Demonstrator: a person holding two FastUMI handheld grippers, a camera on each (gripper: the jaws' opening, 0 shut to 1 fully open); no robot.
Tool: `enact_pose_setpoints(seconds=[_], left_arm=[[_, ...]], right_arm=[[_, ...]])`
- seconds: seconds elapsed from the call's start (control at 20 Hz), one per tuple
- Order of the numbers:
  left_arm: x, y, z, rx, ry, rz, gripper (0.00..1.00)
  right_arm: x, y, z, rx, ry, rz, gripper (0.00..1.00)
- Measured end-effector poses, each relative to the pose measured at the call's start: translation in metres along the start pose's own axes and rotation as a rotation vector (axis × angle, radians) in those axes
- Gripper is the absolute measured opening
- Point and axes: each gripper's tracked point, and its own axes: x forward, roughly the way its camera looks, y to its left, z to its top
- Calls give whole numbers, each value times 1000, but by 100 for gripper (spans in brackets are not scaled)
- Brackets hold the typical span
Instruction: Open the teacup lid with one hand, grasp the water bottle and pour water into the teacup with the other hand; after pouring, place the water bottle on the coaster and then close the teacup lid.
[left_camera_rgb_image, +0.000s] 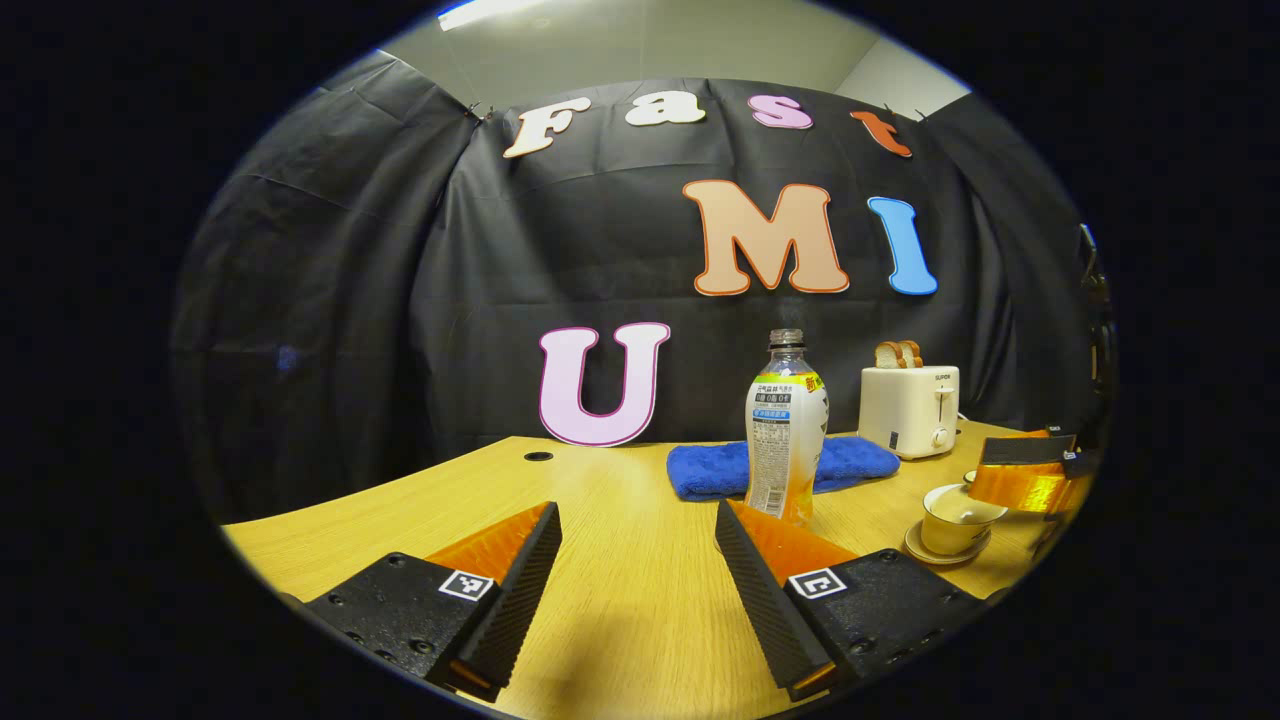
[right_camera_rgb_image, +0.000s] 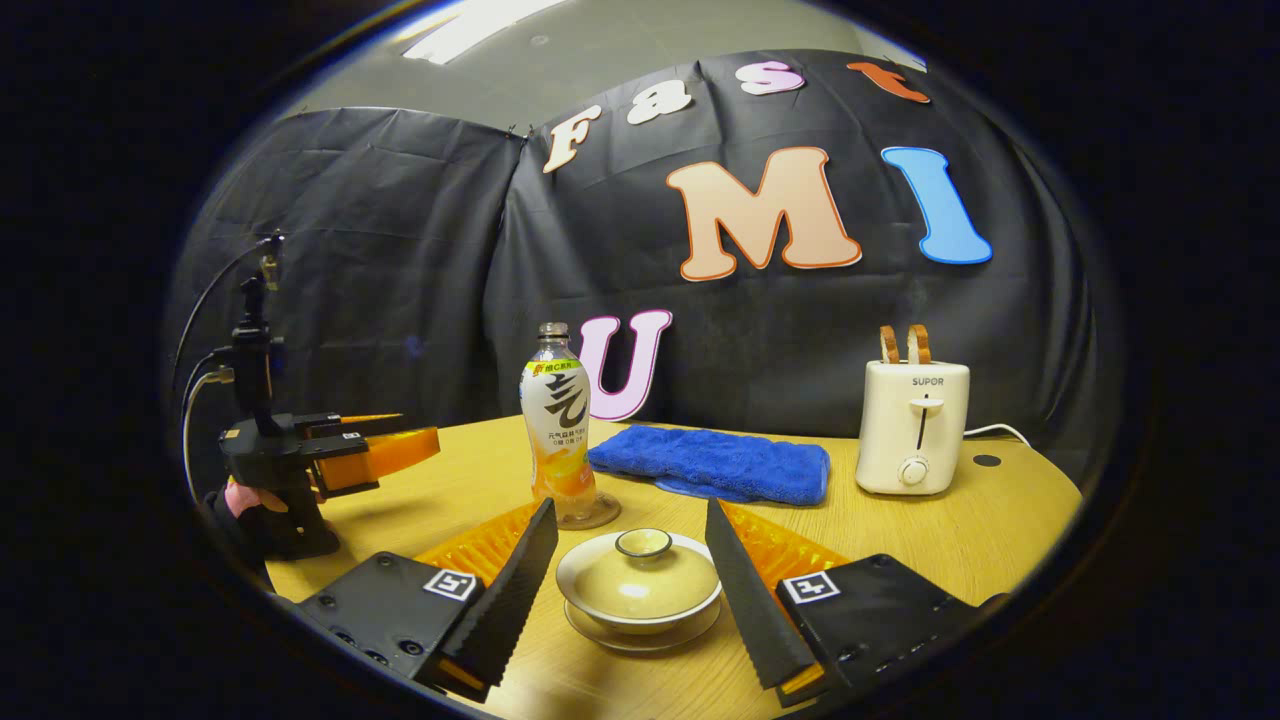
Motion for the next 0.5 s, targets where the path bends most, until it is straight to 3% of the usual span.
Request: enact_pose_setpoints(seconds=[0.3,0.5], left_arm=[[1,2,0,1,-1,14,91],[2,3,0,2,-1,21,91]], right_arm=[[-32,-10,5,-5,-42,-53,94],[-52,-35,6,-7,-48,-159,94]])
